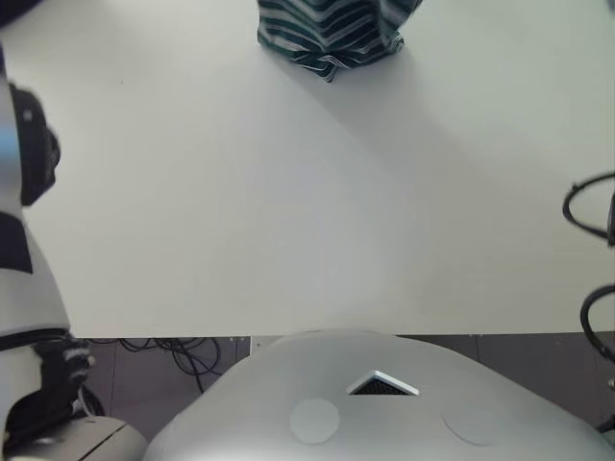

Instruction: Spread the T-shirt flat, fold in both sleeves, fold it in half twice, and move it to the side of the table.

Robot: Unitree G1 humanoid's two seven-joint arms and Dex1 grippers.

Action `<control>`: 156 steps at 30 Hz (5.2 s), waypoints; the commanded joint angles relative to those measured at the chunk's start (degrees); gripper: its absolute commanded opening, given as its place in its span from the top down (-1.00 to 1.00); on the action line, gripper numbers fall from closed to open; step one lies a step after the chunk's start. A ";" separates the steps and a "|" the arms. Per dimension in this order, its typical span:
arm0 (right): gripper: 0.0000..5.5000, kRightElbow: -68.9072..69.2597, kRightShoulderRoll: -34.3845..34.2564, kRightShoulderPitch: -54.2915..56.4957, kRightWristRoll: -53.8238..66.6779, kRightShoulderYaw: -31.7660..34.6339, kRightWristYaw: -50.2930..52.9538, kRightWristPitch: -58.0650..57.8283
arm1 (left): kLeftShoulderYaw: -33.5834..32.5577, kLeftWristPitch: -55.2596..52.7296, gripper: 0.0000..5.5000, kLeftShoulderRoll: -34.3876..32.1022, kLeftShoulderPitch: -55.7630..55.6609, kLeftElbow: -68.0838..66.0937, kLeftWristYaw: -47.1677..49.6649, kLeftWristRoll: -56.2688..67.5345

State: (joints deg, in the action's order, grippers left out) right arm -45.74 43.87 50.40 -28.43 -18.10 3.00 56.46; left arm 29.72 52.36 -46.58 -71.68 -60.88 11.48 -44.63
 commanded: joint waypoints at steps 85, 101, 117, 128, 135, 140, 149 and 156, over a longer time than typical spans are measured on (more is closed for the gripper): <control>0.52 43.82 11.79 -67.40 21.85 16.10 -42.90 -32.48 | -24.53 -15.27 0.43 5.96 51.32 24.86 -43.00 47.31; 0.51 46.30 7.37 -68.29 21.41 17.32 -39.56 -32.79 | -36.68 -59.79 0.13 -2.79 90.27 46.10 -79.04 78.89; 0.51 46.47 6.96 -68.36 20.78 16.94 -39.11 -32.96 | -33.62 -63.09 0.53 1.23 90.29 50.14 -77.74 72.29; 0.51 46.32 6.77 -68.01 20.48 16.47 -39.12 -32.84 | -34.06 -61.72 1.00 0.85 89.02 48.87 -79.44 71.21; 0.51 46.51 6.52 -67.99 22.38 16.26 -39.91 -32.70 | -39.55 -74.53 1.00 1.95 87.40 59.38 -81.87 85.24; 0.51 46.70 5.80 -67.80 25.01 16.26 -41.72 -32.51 | -36.31 -78.37 1.00 4.83 86.24 65.48 -80.64 86.17; 0.51 48.39 5.18 -66.35 31.40 17.01 -45.49 -34.26 | -27.34 -76.86 1.00 15.07 80.39 64.59 -76.29 80.64; 0.51 49.14 5.37 -68.79 34.83 19.57 -46.25 -36.88 | -24.88 -73.82 1.00 18.43 79.09 62.61 -74.63 76.65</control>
State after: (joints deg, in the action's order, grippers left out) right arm 2.31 49.86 -17.23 4.67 0.08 -42.46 21.62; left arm 4.25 -23.54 -28.68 8.43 2.51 -64.07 34.69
